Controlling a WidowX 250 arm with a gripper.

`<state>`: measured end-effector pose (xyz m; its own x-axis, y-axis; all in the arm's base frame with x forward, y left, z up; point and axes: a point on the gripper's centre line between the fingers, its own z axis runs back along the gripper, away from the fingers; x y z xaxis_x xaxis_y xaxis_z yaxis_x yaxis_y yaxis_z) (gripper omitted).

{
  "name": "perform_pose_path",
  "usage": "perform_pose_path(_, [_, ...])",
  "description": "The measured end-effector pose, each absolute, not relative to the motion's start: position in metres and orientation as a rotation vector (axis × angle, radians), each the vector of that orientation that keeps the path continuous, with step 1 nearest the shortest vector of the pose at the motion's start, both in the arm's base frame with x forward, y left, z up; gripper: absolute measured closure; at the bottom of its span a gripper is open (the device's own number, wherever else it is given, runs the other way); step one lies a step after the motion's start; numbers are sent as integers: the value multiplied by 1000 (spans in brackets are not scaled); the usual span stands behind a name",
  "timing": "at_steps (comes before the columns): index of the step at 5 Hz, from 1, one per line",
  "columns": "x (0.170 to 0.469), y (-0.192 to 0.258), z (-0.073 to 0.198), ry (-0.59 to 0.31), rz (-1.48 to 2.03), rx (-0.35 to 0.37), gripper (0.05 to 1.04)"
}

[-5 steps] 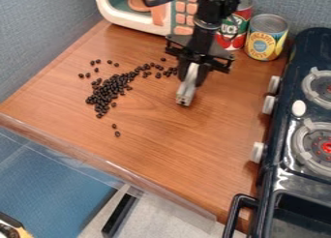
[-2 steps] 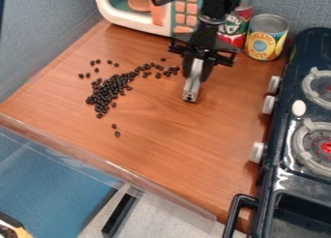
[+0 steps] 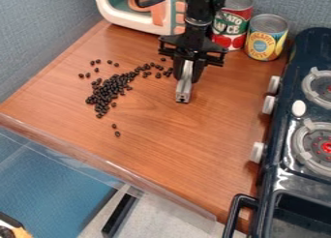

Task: Sweep into pile

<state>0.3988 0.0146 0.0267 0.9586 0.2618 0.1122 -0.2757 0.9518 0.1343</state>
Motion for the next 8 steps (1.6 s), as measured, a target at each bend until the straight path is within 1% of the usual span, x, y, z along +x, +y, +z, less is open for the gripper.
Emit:
perform_pose_path(2, [389,35,26,-84,330,151,760])
perform_pose_path(4, [379,62,26,-30,417,108,760])
perform_pose_path(6, [367,90,26,-2,520,84,760])
perform_pose_path(8, [349,113,32,14,599,64,760])
